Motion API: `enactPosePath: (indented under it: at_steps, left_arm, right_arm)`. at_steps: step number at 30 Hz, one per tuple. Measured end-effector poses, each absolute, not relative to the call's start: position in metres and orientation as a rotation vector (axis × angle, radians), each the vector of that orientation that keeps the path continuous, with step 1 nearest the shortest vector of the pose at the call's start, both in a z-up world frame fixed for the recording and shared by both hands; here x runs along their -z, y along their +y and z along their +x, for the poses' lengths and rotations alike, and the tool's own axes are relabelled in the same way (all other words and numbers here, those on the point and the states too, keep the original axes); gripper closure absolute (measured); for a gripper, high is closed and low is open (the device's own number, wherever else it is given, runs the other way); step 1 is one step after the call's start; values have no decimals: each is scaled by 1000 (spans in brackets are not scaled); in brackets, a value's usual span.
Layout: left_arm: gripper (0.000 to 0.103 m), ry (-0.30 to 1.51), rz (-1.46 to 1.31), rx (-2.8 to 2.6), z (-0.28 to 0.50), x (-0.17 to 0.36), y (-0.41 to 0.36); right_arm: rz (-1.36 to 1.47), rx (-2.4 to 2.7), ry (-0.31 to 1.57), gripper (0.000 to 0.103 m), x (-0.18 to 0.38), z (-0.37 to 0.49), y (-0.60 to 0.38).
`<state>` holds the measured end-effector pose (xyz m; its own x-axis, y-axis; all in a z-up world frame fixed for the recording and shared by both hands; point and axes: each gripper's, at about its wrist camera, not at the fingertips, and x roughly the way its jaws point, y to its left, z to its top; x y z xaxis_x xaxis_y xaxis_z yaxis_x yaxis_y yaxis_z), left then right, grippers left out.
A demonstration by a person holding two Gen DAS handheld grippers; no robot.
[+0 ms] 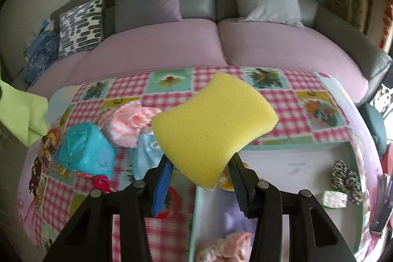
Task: Organize soft objects
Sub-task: 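Carry the green cloth and yellow sponge into the tray and open both tools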
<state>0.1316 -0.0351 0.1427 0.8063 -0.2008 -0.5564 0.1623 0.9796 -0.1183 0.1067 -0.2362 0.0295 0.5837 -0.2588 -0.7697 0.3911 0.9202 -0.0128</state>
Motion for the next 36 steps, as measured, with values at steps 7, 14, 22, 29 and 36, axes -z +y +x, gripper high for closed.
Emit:
enactPosePath:
  at_steps: [7,14,22,29,36]
  left_arm:
    - [98,594,-14,323,118,-149,-79]
    - [98,620,66,480,99,-142,-138]
    - [98,678,147,611,83,-122,-195]
    - [98,767,170,721,80,-93,-230]
    - [98,857,155,784,85,-68,-248]
  right_arm:
    - [220,470,886,54,-25,83,-269]
    - [245,539,912,54,-15,65,-294]
    - [292,603,939,54,-3,48,-319]
    - [295,663,978,54,8,39,-334]
    - [305,712,996,53,12,28,-350]
